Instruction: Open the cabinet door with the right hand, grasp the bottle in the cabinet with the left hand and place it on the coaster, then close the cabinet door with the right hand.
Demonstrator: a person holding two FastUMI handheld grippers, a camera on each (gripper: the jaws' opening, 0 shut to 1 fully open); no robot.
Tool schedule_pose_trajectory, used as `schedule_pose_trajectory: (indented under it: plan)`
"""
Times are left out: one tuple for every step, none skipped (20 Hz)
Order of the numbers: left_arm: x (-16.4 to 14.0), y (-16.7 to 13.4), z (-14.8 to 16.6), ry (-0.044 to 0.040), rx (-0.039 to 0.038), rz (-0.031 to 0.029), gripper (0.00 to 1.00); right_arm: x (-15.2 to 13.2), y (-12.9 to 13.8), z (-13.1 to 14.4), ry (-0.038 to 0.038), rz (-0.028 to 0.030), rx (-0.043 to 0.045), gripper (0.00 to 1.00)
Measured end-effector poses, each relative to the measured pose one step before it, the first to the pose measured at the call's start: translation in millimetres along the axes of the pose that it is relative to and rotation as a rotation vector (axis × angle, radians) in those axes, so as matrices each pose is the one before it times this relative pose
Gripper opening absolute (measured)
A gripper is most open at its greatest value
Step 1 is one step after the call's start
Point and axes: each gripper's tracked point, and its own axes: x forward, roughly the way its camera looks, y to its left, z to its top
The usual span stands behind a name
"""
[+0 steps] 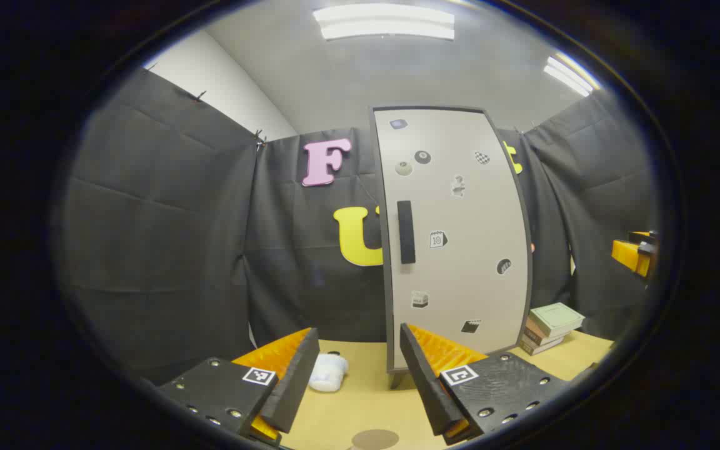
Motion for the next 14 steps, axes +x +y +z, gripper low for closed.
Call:
schedule_pose_trajectory:
  plan:
    - [-0.47, -0.03, -0.16, -0.00126, -0.00004, 0.00051, 0.79, 0.30, -0.12, -0.71, 0.00119, 0.00158, -0.00080, 0.92]
    - [-0.32, 0.24, 0.22, -0.00222, 0.00172, 0.00257, 0.81, -0.13, -0.21, -0.70, 0.00162, 0.00033, -0.00078, 0.95]
    - [0.30, 0.63, 0.65, -0.00191, 0.00084, 0.00194, 0.82, 0.73, -1.43, -1.89, 0.00304, 0.00039, -0.00057, 0.95]
    - [0.41, -0.77, -0.88, 0.00213, 0.00087, 0.00075, 0.79, 0.67, -1.01, -1.45, 0.00296, -0.00077, 0.00039, 0.95]
    - [1.69, 0.39, -1.55, 0.00240, 0.00036, 0.00257, 0.79, 0.18, -1.22, -1.38, 0.00224, -0.00140, 0.00239, 0.95]
    - [-0.77, -0.64, 0.18, 0.00173, 0.00022, 0.00182, 0.79, 0.06, -1.42, -0.43, 0.00232, -0.00034, 0.00374, 0.95]
    - [0.27, -0.82, -1.92, 0.00381, 0.00022, 0.00171, 0.79, 0.41, -1.61, -1.27, 0.00202, -0.00135, 0.00368, 0.95]
    - [0.29, -0.49, 0.07, 0.00204, -0.00068, 0.00127, 0.79, 0.93, -1.40, -0.98, 0.00181, -0.00124, 0.00321, 0.95]
    - [0.27, -1.05, -0.42, 0.00132, 0.00043, 0.00139, 0.80, 0.56, -1.03, -1.43, 0.00234, 0.00062, 0.00252, 0.95]
    - [0.31, -0.83, -0.10, 0.00077, 0.00161, 0.00238, 0.80, 0.43, -1.35, -0.32, 0.00218, 0.00038, 0.00178, 0.95]
    - [-0.09, -2.40, -0.60, -0.00021, 0.00224, 0.00203, 0.79, 1.04, -1.58, -1.59, 0.00166, 0.00145, 0.00134, 0.95]
    - [-0.41, -1.07, 0.42, -0.00082, 0.00176, 0.00171, 0.79, 0.52, -1.14, 0.00, 0.00058, 0.00177, 0.00060, 0.95]
    - [0.59, -2.47, 1.10, -0.00047, 0.00195, 0.00190, 0.79, 0.98, -2.30, -0.99, 0.00043, 0.00109, 0.00070, 0.95]
    - [-0.24, -1.25, 0.71, 0.00012, 0.00135, 0.00214, 0.79, 1.22, -1.44, -0.83, 0.00315, 0.00212, -0.00068, 0.95]
